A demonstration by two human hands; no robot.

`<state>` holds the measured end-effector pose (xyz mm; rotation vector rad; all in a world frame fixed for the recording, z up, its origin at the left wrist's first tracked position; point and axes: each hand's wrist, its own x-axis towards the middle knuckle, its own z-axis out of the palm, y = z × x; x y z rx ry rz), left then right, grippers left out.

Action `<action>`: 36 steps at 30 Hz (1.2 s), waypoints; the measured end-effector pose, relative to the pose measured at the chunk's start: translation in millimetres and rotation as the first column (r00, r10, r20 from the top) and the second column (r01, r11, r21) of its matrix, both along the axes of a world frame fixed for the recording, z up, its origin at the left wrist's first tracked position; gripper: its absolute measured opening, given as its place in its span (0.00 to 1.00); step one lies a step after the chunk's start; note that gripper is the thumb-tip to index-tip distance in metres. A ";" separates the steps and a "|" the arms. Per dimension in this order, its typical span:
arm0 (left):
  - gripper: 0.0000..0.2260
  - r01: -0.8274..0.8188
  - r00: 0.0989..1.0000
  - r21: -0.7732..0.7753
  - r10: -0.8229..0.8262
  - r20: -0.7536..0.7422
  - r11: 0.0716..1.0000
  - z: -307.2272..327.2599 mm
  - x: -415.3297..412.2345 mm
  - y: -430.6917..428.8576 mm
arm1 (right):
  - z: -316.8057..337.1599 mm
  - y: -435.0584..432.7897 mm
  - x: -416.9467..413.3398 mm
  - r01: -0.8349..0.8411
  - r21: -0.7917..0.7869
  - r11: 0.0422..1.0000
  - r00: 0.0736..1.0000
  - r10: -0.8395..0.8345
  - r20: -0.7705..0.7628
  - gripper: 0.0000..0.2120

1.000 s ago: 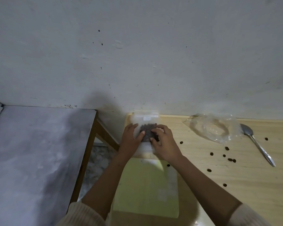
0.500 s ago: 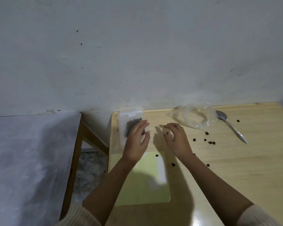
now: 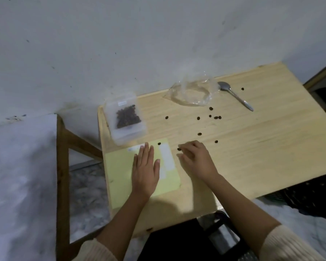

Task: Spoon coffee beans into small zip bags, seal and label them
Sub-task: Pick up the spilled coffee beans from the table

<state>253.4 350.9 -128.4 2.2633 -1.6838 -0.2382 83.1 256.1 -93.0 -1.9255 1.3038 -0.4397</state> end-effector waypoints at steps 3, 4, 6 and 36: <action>0.24 0.003 1.000 0.003 -0.003 0.013 1.000 -3.2 1.2 2.6 | -3.5 0.7 11.9 0.057 -0.002 0.998 0.998 -0.057 0.034 0.10; 0.24 0.000 1.000 0.000 0.000 0.007 1.000 -3.5 1.2 3.3 | -2.7 1.3 13.5 0.091 0.006 0.996 0.994 -0.092 0.059 0.08; 0.23 -0.008 1.000 -0.015 0.008 -0.004 1.000 -3.5 0.4 3.9 | -0.2 0.3 14.1 0.133 0.027 0.991 0.985 -0.135 0.110 0.05; 0.22 -0.050 0.990 -0.114 0.034 -0.136 0.992 -3.0 -0.2 6.3 | 4.1 -38.3 73.7 -0.132 0.086 0.987 0.981 0.118 0.151 0.09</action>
